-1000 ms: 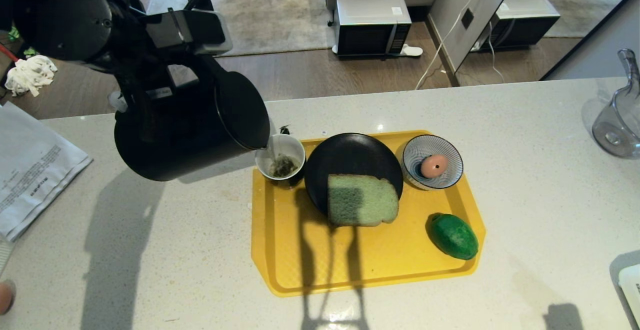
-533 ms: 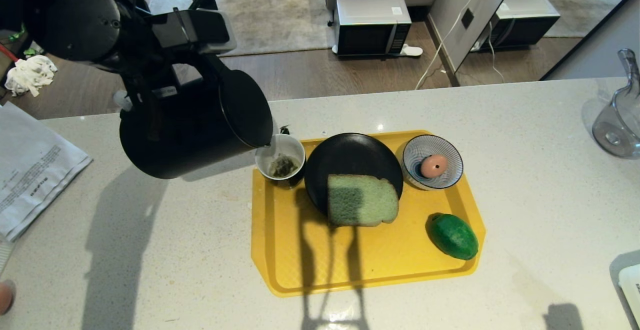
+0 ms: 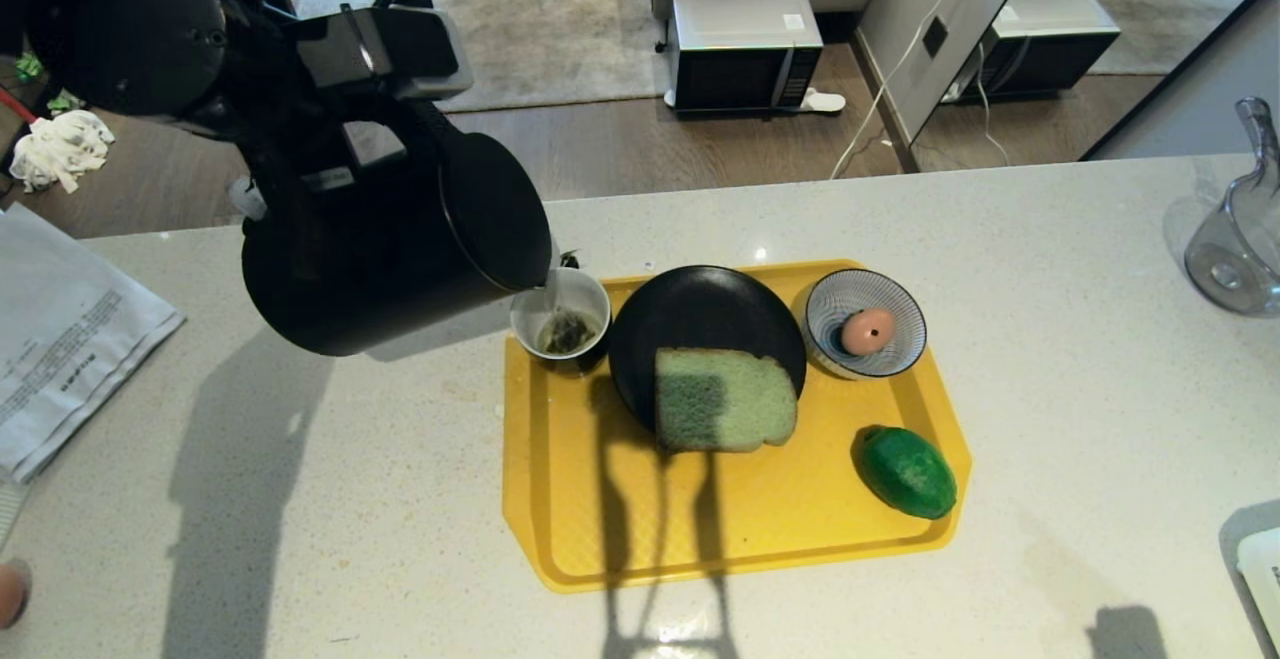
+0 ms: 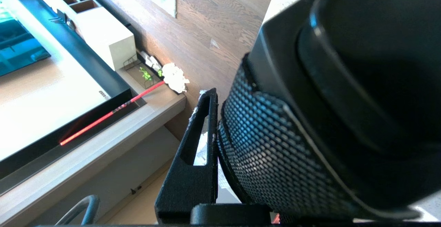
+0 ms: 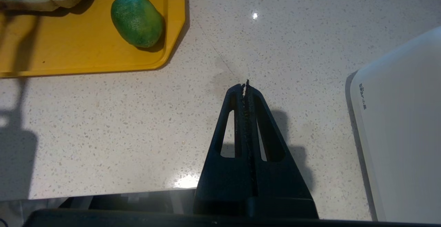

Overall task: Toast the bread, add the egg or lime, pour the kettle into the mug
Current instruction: Pour water into a cup

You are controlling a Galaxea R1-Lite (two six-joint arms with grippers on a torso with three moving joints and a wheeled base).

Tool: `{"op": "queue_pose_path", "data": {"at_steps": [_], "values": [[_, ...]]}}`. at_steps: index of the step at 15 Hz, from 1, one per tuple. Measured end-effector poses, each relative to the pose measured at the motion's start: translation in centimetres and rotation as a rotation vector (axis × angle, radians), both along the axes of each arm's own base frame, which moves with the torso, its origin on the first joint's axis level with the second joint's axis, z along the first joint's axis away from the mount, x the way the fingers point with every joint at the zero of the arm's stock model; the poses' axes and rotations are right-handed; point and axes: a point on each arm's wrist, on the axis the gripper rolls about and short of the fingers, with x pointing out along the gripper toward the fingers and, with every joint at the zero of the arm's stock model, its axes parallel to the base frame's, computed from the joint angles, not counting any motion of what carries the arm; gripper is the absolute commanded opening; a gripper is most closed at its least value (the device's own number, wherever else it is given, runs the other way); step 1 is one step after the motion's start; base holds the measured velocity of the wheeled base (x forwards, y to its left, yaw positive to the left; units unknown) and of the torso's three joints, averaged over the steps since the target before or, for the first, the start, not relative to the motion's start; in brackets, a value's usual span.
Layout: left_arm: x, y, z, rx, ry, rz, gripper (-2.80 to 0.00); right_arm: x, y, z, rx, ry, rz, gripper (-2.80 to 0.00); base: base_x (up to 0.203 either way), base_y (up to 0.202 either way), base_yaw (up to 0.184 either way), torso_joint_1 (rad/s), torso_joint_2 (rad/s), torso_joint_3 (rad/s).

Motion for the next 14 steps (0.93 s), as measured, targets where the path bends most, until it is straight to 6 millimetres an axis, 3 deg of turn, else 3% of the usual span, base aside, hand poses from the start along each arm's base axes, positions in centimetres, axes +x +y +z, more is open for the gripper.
{"op": "queue_pose_path", "data": {"at_steps": [6, 14], "values": [[-1.5, 0.7, 0.8, -0.051, -0.028, -0.003, -2.80, 0.0, 0.0, 0.0, 0.000, -0.001, -0.001, -2.80, 0.000, 0.000, 0.000, 0.000, 0.00, 0.000], [-4.3, 1.1, 0.3, -0.249, -0.062, -0.009, -2.80, 0.0, 0.0, 0.0, 0.000, 0.000, -0.001, -2.80, 0.000, 0.000, 0.000, 0.000, 0.00, 0.000]]}}
